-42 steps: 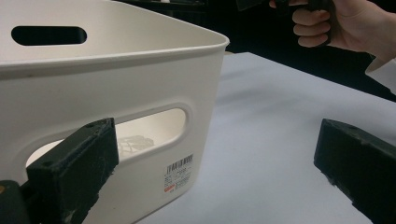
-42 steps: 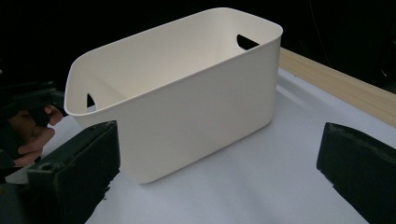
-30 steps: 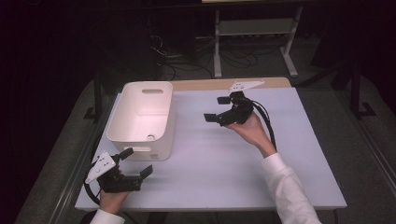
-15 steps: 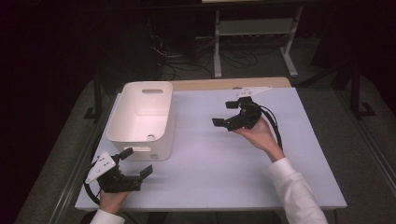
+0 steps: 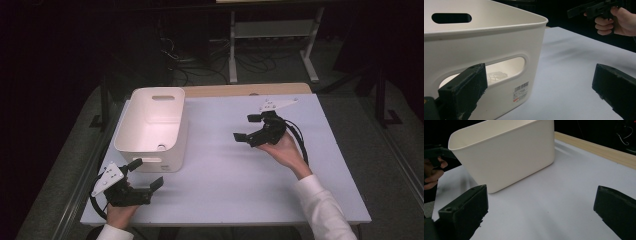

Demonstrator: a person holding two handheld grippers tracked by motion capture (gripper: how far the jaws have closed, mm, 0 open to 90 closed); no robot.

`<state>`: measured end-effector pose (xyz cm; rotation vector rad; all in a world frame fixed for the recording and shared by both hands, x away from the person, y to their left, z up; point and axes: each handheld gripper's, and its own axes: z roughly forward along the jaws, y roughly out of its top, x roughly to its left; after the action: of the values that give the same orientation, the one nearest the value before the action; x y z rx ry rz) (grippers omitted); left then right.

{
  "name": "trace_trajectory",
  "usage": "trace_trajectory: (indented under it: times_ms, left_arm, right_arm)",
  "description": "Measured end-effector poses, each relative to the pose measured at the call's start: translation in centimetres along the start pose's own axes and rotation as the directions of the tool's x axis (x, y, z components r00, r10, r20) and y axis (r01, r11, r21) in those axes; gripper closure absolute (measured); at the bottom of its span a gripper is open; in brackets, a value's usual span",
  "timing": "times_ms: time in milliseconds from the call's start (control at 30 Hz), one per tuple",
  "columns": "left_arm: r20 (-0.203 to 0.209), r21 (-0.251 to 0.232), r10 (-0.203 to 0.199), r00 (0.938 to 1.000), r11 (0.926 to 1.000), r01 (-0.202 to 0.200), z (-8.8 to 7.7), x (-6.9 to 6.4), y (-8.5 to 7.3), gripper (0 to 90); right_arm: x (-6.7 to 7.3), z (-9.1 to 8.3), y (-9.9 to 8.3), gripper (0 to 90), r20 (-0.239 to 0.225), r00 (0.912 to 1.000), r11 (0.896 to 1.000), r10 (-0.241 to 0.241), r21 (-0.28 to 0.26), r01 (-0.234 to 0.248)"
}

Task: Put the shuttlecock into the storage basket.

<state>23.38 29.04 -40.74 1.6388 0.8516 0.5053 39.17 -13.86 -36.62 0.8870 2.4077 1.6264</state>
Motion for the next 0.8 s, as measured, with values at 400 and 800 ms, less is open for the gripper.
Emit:
trace_trajectory:
  times_ms: [400,800]
  left_arm:
    - [0.001,-0.004,0.002,1.0000,1.0000,-0.002,0.0,0.0,0.0,0.0]
    - [-0.004,-0.010,0.001,1.0000,0.9999,-0.001,0.0,0.1,0.0,0.0]
  right_arm:
    - [-0.2,-1.3,-1.9,0.0,0.017,0.9997,1.000,0.016,-0.012,-0.015]
    - [-0.4,-3.4,-4.0,0.0,0.043,0.9983,0.999,0.039,-0.036,-0.038]
